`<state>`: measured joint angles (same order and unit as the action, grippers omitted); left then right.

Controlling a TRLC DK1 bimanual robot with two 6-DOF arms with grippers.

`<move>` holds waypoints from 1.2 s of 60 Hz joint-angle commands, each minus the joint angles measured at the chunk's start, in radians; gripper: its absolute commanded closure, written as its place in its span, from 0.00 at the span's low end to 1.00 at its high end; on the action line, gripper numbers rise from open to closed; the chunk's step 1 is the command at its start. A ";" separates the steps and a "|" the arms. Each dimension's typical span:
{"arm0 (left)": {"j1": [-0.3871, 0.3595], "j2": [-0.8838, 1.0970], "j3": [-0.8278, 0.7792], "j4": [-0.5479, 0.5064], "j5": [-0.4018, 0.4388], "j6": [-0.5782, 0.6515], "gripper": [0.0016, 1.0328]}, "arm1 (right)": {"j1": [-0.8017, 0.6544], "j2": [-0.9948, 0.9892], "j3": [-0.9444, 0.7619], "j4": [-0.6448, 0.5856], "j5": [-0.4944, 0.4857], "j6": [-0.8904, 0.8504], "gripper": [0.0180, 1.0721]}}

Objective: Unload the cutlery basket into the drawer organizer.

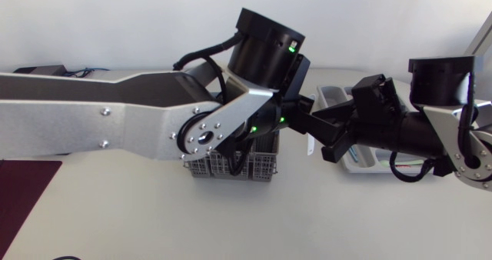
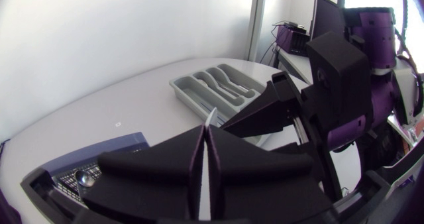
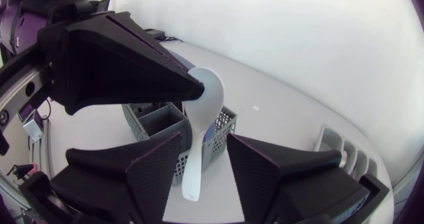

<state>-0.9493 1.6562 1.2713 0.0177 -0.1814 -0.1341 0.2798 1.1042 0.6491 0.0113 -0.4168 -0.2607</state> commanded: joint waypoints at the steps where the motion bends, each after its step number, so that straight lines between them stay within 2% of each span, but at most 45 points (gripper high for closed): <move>1: 0.012 0.022 0.030 -0.012 0.019 -0.044 0.97 | 0.007 0.013 0.020 0.026 0.004 0.029 0.66; 7: 0.020 0.024 0.030 -0.019 0.033 -0.052 0.97 | 0.009 0.022 0.017 0.033 0.003 0.026 0.77; 19: 0.024 0.020 0.031 -0.022 0.048 -0.064 0.97 | 0.016 0.042 0.023 0.016 -0.022 0.023 0.89; 33: 0.029 0.019 0.030 -0.024 0.077 -0.068 0.96 | 0.018 0.049 0.021 0.009 -0.043 0.020 0.94; 39: 0.030 0.007 0.025 -0.013 0.076 -0.068 0.87 | 0.018 0.045 0.021 -0.005 -0.065 0.020 0.94; 47: 0.032 -0.007 0.019 0.002 0.076 -0.067 0.79 | 0.018 0.031 0.015 -0.030 -0.083 0.006 0.94; 61: 0.072 -0.047 0.005 0.028 0.074 -0.061 0.54 | 0.016 0.028 0.012 -0.089 -0.103 -0.045 0.94; 69: 0.118 -0.082 -0.010 0.053 0.074 -0.055 0.35 | 0.002 0.031 0.011 -0.139 -0.128 -0.097 0.94; 72: 0.136 -0.096 -0.016 0.059 0.074 -0.055 0.31 | -0.002 0.031 0.011 -0.159 -0.140 -0.120 0.94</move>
<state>-0.8631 1.6157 1.2476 -0.0101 -0.0818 -0.1761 0.2657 1.1374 0.6773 -0.0727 -0.4999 -0.3084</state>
